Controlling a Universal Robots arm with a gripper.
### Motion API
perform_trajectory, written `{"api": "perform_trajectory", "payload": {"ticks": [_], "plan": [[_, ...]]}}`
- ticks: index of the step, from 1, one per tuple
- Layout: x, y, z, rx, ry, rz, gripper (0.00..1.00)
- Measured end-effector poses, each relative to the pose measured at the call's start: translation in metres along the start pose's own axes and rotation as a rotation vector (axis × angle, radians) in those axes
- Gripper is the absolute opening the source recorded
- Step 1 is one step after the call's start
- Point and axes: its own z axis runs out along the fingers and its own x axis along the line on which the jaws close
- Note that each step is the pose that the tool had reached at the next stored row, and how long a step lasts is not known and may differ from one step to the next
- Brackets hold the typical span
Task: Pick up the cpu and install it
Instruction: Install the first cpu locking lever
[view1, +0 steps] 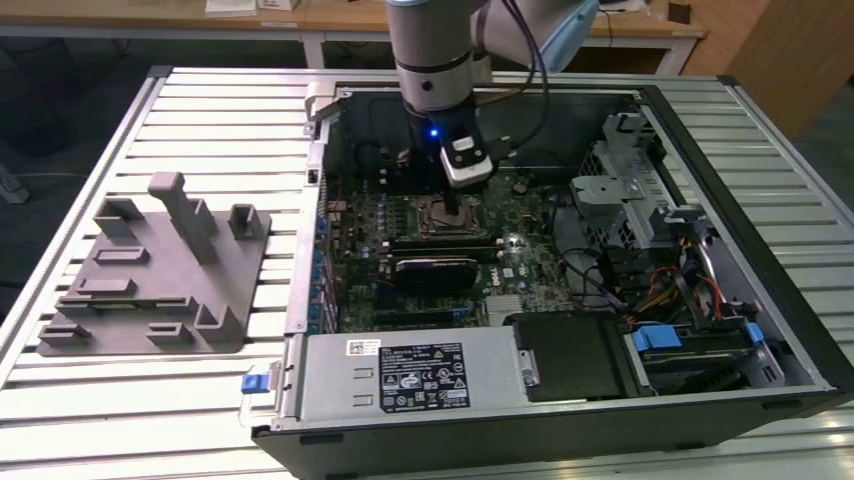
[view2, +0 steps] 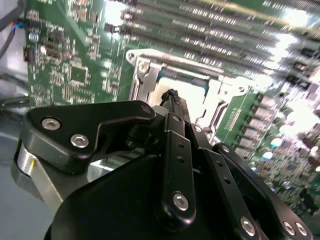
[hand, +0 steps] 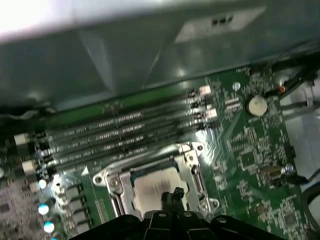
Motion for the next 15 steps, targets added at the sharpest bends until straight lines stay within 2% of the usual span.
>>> {"api": "perform_trajectory", "payload": {"ticks": [1, 5, 12, 15], "plan": [[-0.0005, -0.0008, 0.0003, 0.0035, 0.0046, 0.000, 0.11], [-0.0030, -0.0014, 0.0010, 0.0119, 0.0318, -0.002, 0.11], [-0.0065, -0.0006, 0.0017, 0.0153, 0.0436, 0.000, 0.11], [-0.0068, -0.0005, 0.0017, 0.0157, 0.0443, 0.000, 0.11]]}}
